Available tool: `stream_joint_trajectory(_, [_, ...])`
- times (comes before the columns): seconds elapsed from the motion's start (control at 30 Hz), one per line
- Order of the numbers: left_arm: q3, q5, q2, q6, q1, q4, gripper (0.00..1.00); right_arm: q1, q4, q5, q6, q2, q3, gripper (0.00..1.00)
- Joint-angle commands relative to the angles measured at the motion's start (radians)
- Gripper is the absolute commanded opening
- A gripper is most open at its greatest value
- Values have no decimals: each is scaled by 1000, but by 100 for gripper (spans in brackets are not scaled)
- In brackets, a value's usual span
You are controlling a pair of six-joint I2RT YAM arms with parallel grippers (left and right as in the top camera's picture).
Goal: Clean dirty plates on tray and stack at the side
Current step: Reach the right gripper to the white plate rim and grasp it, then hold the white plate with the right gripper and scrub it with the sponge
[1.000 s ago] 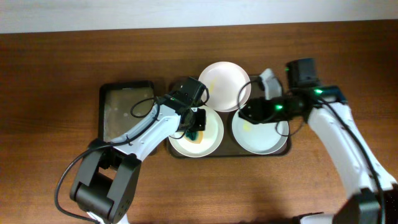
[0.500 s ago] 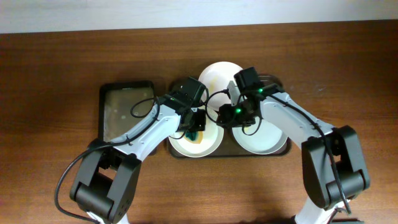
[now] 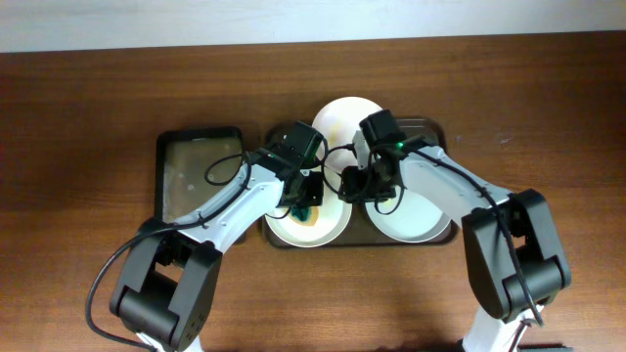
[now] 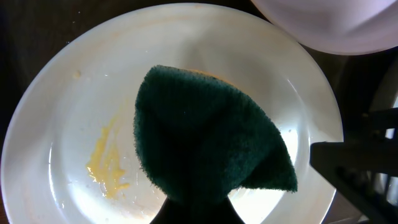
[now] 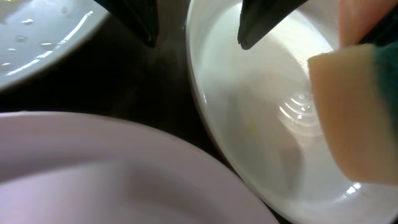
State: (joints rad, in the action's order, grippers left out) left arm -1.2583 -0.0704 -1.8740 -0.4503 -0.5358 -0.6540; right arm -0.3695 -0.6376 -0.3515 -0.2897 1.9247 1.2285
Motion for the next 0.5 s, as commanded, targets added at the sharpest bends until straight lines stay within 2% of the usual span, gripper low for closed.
stream_joint_trajectory(0.0, [-1,1,-3,-9,2,3,0,-45,7,80,-61,44,7,41])
stream_joint_trajectory(0.23, [-1,8,-5,-9,2,8,0,-63,11,79,-61,63,6,33])
stream_joint_trajectory(0.3, [-1,7,-10,-9,2,11,0,-63,8,79,-61,63,6,27])
stream_joint_trajectory(0.37, [-1,8,-22,-9,2,12,0,-63,2,79,-61,63,6,16])
stream_joint_trajectory(0.47, [-1,8,-42,-9,2,19,0,-63,-5,79,-61,63,6,13])
